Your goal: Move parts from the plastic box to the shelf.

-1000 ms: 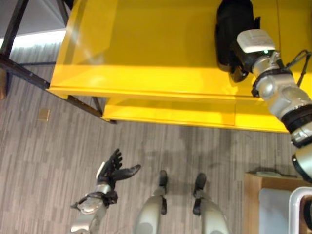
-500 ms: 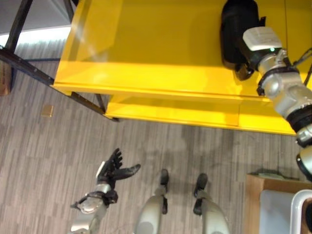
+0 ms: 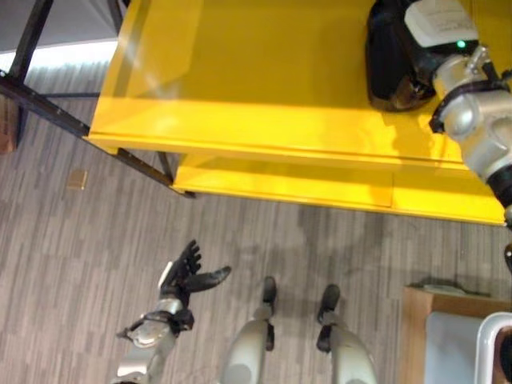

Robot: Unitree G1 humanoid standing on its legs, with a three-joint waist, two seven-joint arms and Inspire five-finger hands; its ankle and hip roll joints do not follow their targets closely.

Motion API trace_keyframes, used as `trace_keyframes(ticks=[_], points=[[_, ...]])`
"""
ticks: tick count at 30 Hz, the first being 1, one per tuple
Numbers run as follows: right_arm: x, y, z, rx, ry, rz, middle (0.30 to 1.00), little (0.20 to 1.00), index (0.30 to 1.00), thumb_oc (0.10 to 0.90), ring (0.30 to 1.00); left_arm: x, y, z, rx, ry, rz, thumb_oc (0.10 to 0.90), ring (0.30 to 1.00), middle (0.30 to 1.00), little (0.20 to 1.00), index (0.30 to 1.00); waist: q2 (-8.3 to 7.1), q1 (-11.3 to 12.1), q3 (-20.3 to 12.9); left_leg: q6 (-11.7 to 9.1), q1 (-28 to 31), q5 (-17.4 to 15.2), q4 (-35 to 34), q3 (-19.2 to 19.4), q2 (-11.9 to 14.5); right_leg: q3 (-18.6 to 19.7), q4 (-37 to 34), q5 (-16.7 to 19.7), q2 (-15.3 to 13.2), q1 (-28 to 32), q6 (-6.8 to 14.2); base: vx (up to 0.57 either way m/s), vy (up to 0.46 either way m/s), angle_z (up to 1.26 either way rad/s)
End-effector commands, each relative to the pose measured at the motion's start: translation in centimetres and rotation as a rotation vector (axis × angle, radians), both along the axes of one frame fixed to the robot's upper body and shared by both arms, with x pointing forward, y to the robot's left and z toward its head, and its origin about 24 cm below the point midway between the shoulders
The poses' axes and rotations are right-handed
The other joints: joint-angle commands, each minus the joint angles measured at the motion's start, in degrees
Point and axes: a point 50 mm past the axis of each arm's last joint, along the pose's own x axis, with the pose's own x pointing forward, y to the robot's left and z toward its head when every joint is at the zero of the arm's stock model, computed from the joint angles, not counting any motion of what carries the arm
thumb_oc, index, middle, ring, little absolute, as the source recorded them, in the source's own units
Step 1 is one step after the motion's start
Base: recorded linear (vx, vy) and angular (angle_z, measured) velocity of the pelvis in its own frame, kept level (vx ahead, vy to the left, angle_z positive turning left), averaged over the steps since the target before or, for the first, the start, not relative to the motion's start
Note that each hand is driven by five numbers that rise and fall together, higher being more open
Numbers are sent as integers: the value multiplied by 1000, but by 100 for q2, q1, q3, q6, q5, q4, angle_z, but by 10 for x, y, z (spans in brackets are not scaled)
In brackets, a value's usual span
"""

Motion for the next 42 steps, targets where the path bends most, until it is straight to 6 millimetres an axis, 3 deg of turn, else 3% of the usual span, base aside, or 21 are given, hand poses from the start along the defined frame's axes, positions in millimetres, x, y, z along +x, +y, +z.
trace_keyframes(ticks=[1, 6, 11, 17, 22, 24, 26, 30, 31, 34, 35, 36, 38, 42], points=[[-29, 15, 67, -42, -257, 76, 1000, 1000, 1000, 900, 1000, 2, 3, 19, 51, -97, -42, 900, 1000, 1000, 1000, 1000, -156, 81, -430, -492, 920, 90, -561, -94, 921, 267, 1533, -600, -753, -586, 581, 0, 0, 0], [-50, 29, 67, -25, -324, 217, 1000, 1000, 1000, 900, 1000, 0, 7, 16, 53, -82, -12, 900, 1000, 1000, 1000, 1000, -189, -45, -492, -465, 975, 39, -561, -32, 908, 337, 1343, -471, -713, -521, 595, -16, 34, -1], [-67, 29, 46, -4, -326, 314, 1000, 1000, 1000, 900, 1000, -3, 7, 14, 51, -74, 0, 900, 1000, 1000, 1000, 1000, -234, -164, -521, -424, 1061, -36, -561, 10, 895, 401, 1149, -357, -688, -386, 636, -16, 42, -6], [-79, 30, -4, 116, -220, 447, 1000, 1000, 1000, 900, 1000, -9, 9, 8, 49, -49, 26, 900, 1000, 1000, 1000, 1000, -390, -305, -591, -340, 1204, -180, -561, -1, 825, 584, 731, -173, -589, -159, 668, -13, 43, -8], [-86, 35, -64, 421, -70, 594, 1000, 1000, 1000, 900, 1000, -22, 9, -2, 22, -11, 48, 900, 1000, 1000, 1000, 1000, -564, -315, -718, -175, 1415, -460, -459, -269, 627, 953, 225, 6, -474, 142, 691, 21, 58, -25], [-91, 33, -82, 512, -27, 615, 1000, 1000, 1000, 900, 1000, -25, 6, -7, 11, 8, 38, 900, 1000, 1000, 1000, 1000, -586, -377, -769, -138, 1422, -560, -388, -339, 553, 966, 32, 68, -554, 333, 722, 14, 113, -29], [-105, 25, -115, 648, 12, 598, 1000, 1000, 1000, 900, 1000, -21, -9, -10, 5, 12, -20, 900, 1000, 1000, 1000, 1000, -557, -524, -916, -184, 1442, -640, -277, -206, 480, 650, -168, 157, -894, 735, 865, 44, 206, 11], [-112, 30, -134, 734, 67, 621, 1000, 1000, 1000, 900, 1000, -20, -7, -7, 33, 1, -14, 900, 1000, 1000, 1000, 1000, -619, -560, -1044, -53, 1616, -814, -227, -160, 328, 674, -278, 250, -994, 944, 939, 61, 176, 35], [-116, 29, -151, 789, 117, 613, 1000, 1000, 1000, 900, 1000, -20, -6, -7, 40, -5, -6, 900, 1000, 1000, 1000, 1000, -664, -585, -1106, 40, 1714, -952, -148, -106, 217, 712, -286, 317, -1077, 1022, 1008, 43, 190, 6], [-121, 26, -171, 795, 191, 567, 1000, 1000, 1000, 900, 1000, -22, -4, -6, 50, -10, -7, 900, 1000, 1000, 1000, 1000, -726, -575, -1163, 111, 1806, -1076, -71, -45, 109, 715, -294, 388, -1191, 1118, 1077, 32, 166, -7], [-125, 27, -189, 838, 254, 538, 1000, 1000, 1000, 900, 1000, -19, -2, -2, 71, -29, -4, 900, 1000, 1000, 1000, 1000, -778, -606, -1204, 181, 1868, -1167, -16, -20, -3, 744, -292, 548, -1289, 1165, 1158, 25, 194, 2], [-125, 27, -189, 840, 255, 538, 1000, 1000, 1000, 900, 1000, -20, -2, -2, 72, -28, -4, 900, 1000, 1000, 1000, 1000, -788, -600, -1206, 187, 1872, -1171, -10, -15, -12, 749, -298, 553, -1297, 1170, 1164, 7, 209, 9], [-134, 29, -213, 883, 357, 512, 1000, 1000, 1000, 900, 1000, -15, -3, 1, 114, -46, -23, 900, 1000, 1000, 1000, 1000, -861, -665, -1247, 313, 2002, -1267, -8, 99, -232, 829, -329, 925, -1485, 1187, 1288, -14, 252, -3], [-138, 28, -219, 870, 368, 488, 1000, 1000, 1000, 900, 1000, -9, -4, 12, 160, -95, -53, 900, 1000, 1000, 1000, 1000, -932, -732, -1294, 410, 2157, -1275, -158, 187, -408, 937, -440, 1334, -1624, 1189, 1376, -20, 180, -20]])
